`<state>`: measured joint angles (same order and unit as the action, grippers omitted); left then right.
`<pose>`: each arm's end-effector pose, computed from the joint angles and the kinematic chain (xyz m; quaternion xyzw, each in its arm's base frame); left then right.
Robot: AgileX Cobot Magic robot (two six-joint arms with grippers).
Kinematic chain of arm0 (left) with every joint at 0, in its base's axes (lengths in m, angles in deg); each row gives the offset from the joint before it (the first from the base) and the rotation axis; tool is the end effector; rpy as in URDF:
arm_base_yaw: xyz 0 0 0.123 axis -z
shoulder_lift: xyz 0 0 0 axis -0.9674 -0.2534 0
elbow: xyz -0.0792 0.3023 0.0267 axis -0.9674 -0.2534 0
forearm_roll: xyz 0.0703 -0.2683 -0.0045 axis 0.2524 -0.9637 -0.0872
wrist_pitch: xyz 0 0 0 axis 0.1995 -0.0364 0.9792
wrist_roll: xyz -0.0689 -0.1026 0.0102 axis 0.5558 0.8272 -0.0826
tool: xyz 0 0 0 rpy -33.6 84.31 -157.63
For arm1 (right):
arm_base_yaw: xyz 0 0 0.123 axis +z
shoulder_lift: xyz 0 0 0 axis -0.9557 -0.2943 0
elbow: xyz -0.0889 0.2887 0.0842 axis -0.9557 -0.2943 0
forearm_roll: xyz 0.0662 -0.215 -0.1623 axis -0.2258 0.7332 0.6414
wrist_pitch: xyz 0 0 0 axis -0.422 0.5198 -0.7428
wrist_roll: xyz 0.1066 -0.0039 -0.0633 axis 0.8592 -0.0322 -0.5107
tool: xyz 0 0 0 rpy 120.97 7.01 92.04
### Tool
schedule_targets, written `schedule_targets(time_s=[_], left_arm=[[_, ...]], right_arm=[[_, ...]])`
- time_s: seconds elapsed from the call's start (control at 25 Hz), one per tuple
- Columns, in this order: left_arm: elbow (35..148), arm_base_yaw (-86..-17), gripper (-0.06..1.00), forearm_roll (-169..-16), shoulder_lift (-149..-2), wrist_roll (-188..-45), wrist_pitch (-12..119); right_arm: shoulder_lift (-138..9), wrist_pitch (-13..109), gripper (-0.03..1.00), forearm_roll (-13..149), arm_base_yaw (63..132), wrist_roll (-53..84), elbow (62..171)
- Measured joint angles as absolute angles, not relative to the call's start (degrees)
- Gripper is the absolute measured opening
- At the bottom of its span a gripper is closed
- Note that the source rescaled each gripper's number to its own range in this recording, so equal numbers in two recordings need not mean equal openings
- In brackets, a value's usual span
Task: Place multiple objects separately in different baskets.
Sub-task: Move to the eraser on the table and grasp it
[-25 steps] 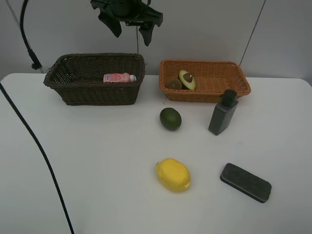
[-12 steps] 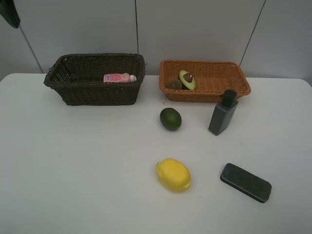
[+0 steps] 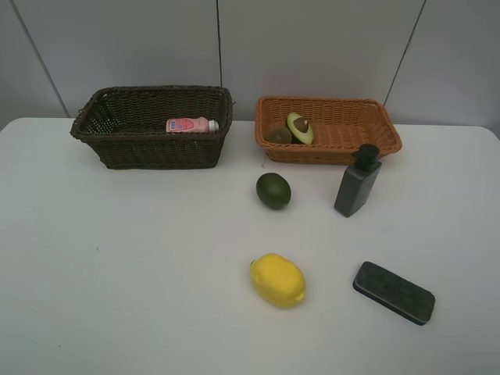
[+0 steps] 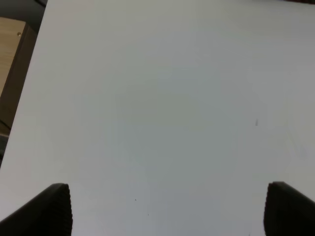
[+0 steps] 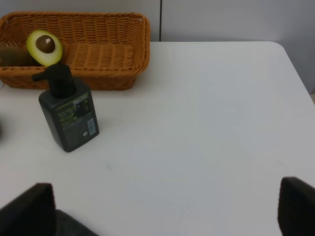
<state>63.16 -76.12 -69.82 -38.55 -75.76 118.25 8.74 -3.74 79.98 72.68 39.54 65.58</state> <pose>0.1065 0.0207 0.3577 -0.0597 0.9320 0.0657 0.3515 0.0166 -0.0085 0.2783 0.0117 0.8486 -0.0348 0.5277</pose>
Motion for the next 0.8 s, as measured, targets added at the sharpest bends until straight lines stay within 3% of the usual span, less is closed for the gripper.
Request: schedule_targets(time_s=[0.48, 0.8], left_arm=[[46.49, -76.12, 1.00, -81.71, -5.30, -86.65, 110.29], [42.40, -75.53, 1.00, -84.10, -1.98, -89.01, 109.17]], right_arm=[[8.74, -3.74, 0.98, 79.98, 72.68, 39.54, 65.58], [8.74, -3.74, 0.98, 79.98, 72.68, 39.54, 65.58]])
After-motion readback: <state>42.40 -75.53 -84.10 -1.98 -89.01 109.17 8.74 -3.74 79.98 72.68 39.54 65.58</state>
